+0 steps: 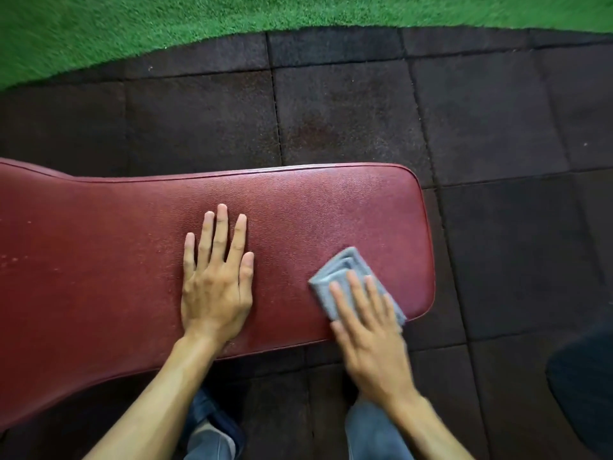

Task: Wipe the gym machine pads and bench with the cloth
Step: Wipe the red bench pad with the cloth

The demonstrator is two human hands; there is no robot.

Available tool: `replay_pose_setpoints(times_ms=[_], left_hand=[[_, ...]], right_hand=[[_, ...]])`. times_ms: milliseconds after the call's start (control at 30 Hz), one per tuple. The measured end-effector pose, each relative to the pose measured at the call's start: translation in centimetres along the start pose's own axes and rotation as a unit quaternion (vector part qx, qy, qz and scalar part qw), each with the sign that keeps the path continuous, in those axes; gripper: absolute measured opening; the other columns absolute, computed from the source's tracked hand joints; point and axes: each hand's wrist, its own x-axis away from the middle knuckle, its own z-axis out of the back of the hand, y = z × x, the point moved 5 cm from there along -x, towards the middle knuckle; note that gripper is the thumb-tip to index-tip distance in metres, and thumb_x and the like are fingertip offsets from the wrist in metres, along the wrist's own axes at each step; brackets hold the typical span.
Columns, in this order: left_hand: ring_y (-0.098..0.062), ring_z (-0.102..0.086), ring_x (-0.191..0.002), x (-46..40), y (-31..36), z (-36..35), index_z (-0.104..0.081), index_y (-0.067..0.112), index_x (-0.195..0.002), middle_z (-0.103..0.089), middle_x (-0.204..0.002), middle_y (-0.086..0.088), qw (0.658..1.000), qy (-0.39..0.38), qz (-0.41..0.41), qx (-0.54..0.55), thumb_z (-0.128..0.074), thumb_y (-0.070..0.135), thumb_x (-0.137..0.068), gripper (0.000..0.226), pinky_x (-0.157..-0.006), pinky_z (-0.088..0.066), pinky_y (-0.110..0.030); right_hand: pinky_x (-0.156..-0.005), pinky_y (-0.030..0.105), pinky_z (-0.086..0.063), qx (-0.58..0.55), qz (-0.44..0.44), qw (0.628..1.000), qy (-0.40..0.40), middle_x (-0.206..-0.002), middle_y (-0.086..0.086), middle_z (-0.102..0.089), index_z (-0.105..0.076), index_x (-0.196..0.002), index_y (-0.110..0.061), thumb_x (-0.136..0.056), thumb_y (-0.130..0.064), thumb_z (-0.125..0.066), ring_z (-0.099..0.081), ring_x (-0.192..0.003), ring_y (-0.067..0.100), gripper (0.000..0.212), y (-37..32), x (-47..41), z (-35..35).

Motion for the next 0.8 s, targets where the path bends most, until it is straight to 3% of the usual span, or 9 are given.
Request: replay_pose_setpoints(times_ms=[100,200,300,433,600,667,800], left_hand=[[-0.019,-0.004,-0.153,0.0,-0.1,0.0,-0.018,0.020,-0.155,-0.009,-0.165,-0.005,1.000,-0.003,0.001,-0.005,-0.025,0.035,-0.102,0.056,-0.123,-0.010,-0.049],[-0.019,-0.004,-0.153,0.0,-0.3,0.0,-0.017,0.019,-0.155,-0.008,-0.165,-0.005,1.000,-0.009,-0.009,0.010,-0.025,0.035,-0.102,0.056,-0.123,-0.010,-0.049],[-0.017,-0.008,-0.152,-0.1,-1.2,0.6,-0.020,0.016,-0.155,-0.012,-0.164,-0.005,0.999,-0.008,-0.027,0.019,-0.025,0.035,-0.102,0.056,-0.122,-0.013,-0.048],[-0.020,-0.012,-0.152,0.4,-7.6,2.6,-0.023,0.016,-0.154,-0.014,-0.164,-0.006,0.999,0.008,0.023,-0.026,-0.026,0.035,-0.101,0.056,-0.121,-0.013,-0.048],[-0.019,-0.010,-0.152,1.1,-11.9,4.2,-0.025,0.013,-0.153,-0.013,-0.164,-0.007,1.000,0.002,-0.006,-0.014,-0.026,0.032,-0.101,0.056,-0.121,-0.015,-0.047],[-0.019,-0.011,-0.152,1.0,-11.8,4.2,-0.025,0.014,-0.153,-0.013,-0.164,-0.007,1.000,0.004,-0.009,-0.009,-0.027,0.032,-0.101,0.055,-0.121,-0.015,-0.047],[-0.018,-0.011,-0.152,1.1,-12.1,4.3,-0.027,0.013,-0.153,-0.015,-0.163,-0.006,1.000,0.011,-0.004,0.011,-0.027,0.031,-0.102,0.054,-0.121,-0.016,-0.047]], right_hand=[[-0.120,0.051,-0.014,0.001,-0.123,0.992,0.008,-0.164,-0.002,-0.003,-0.011,-0.155,-0.030,-0.100,-0.044,-0.017,-0.002,-0.152,0.022,0.057,4.2,-4.1,1.5],[-0.121,0.053,-0.005,-0.035,-0.190,0.980,0.047,-0.165,0.002,0.002,-0.004,-0.155,-0.028,-0.097,-0.045,-0.014,0.004,-0.151,0.028,0.062,2.2,-12.2,2.6],[-0.121,0.053,-0.003,-0.028,-0.117,0.991,0.058,-0.165,0.002,-0.005,-0.012,-0.155,-0.027,-0.096,-0.044,-0.016,0.001,-0.151,0.030,0.061,-5.3,-16.6,1.8],[-0.123,0.046,-0.002,-0.034,0.000,0.999,0.022,-0.165,-0.004,-0.002,-0.011,-0.154,-0.032,-0.101,-0.039,-0.027,0.007,-0.152,0.022,0.056,-12.4,-11.5,-0.4],[-0.119,0.046,-0.018,0.033,0.125,0.991,-0.027,-0.163,-0.003,-0.013,-0.020,-0.153,-0.033,-0.102,-0.041,-0.032,-0.007,-0.152,0.022,0.053,-8.4,-2.9,-1.2],[-0.118,0.047,-0.019,0.042,0.089,0.995,-0.030,-0.163,-0.003,-0.012,-0.018,-0.153,-0.035,-0.102,-0.043,-0.027,-0.007,-0.152,0.021,0.052,-5.5,-3.5,-0.5],[-0.121,0.051,-0.012,0.003,-0.100,0.994,0.037,-0.164,0.000,-0.006,-0.013,-0.154,-0.031,-0.099,-0.044,-0.020,-0.002,-0.152,0.025,0.057,-6.9,-11.9,0.7]])
